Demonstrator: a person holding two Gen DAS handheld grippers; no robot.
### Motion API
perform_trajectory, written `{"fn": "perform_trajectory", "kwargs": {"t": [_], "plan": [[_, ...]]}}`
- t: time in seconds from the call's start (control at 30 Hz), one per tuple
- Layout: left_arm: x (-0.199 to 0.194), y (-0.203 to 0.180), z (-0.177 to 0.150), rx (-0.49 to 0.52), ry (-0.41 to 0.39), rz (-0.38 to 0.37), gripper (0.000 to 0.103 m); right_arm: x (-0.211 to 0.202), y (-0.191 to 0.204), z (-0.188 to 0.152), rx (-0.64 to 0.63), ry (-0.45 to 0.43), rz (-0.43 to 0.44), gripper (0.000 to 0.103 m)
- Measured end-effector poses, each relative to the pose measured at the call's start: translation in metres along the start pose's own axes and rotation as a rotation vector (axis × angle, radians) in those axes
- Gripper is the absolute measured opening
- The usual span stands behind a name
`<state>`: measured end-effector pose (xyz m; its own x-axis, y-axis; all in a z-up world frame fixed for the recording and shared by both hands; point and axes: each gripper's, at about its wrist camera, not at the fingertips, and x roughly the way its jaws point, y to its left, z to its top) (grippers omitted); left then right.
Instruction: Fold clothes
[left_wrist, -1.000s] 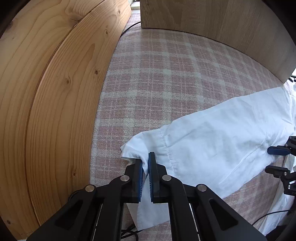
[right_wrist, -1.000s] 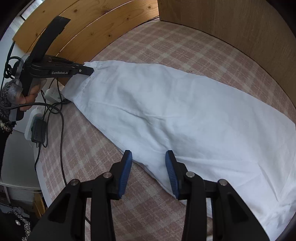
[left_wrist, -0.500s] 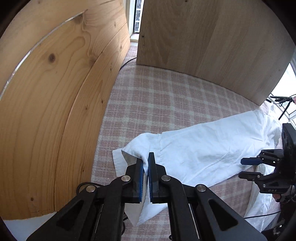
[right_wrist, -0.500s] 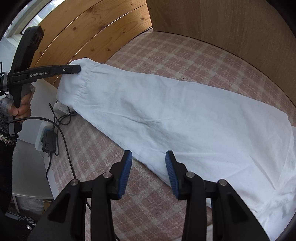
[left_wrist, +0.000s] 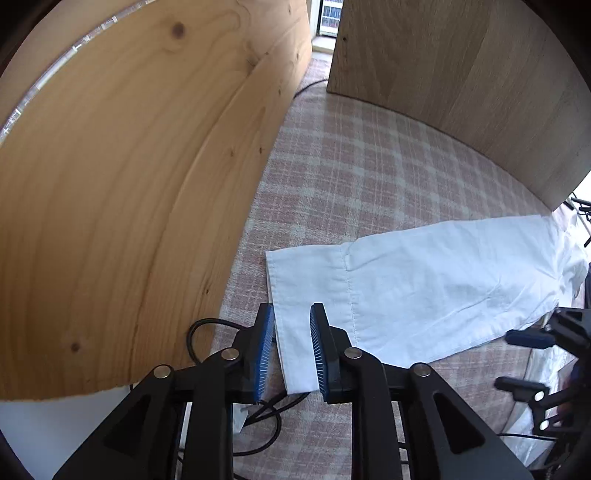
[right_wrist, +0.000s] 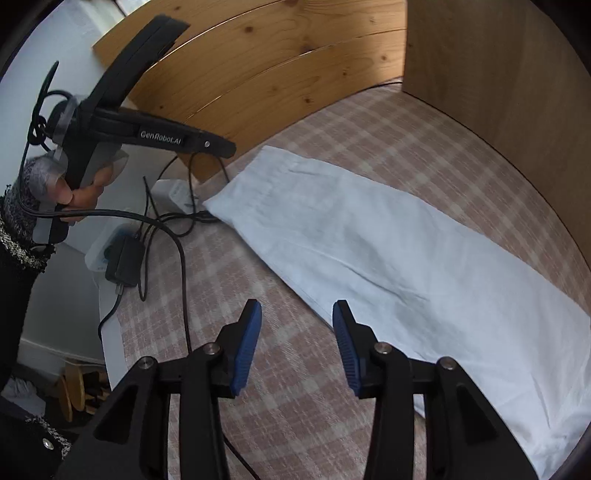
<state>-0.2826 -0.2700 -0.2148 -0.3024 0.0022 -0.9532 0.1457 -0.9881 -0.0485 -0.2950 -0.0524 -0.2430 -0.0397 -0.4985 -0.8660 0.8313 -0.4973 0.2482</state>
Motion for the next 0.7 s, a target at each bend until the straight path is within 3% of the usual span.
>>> {"fn": "perform_trajectory", "kwargs": {"t": [0.13,0.23,0.37,0.43,0.47,0.5,0.7], "plan": [[-0.052,0.011,-0.042,-0.042,-0.092,-0.098,0.036,0.043,0.032,0.026,-0.157,0.033,-0.035,0.04],[-0.071,0.025,-0.074,-0.067,-0.113,-0.131,0.037,0.075,0.047,0.041,-0.235,0.079,-0.063,0.04],[-0.072,0.035,-0.091,-0.104,-0.1,-0.135,0.037,0.094,0.057,0.05,-0.292,0.069,-0.124,0.04],[-0.063,0.037,-0.091,-0.112,-0.088,-0.146,0.037,0.092,0.048,0.056,-0.243,0.074,-0.125,0.025],[-0.059,0.036,-0.09,-0.11,-0.08,-0.149,0.037,0.089,0.04,0.059,-0.199,0.076,-0.1,0.013],[-0.054,0.035,-0.088,-0.108,-0.072,-0.152,0.037,0.085,0.029,0.061,-0.144,0.071,-0.052,0.007],[-0.014,0.027,-0.054,-0.106,-0.005,-0.183,0.039,0.06,-0.021,0.058,0.064,0.008,0.032,0.003]]}}
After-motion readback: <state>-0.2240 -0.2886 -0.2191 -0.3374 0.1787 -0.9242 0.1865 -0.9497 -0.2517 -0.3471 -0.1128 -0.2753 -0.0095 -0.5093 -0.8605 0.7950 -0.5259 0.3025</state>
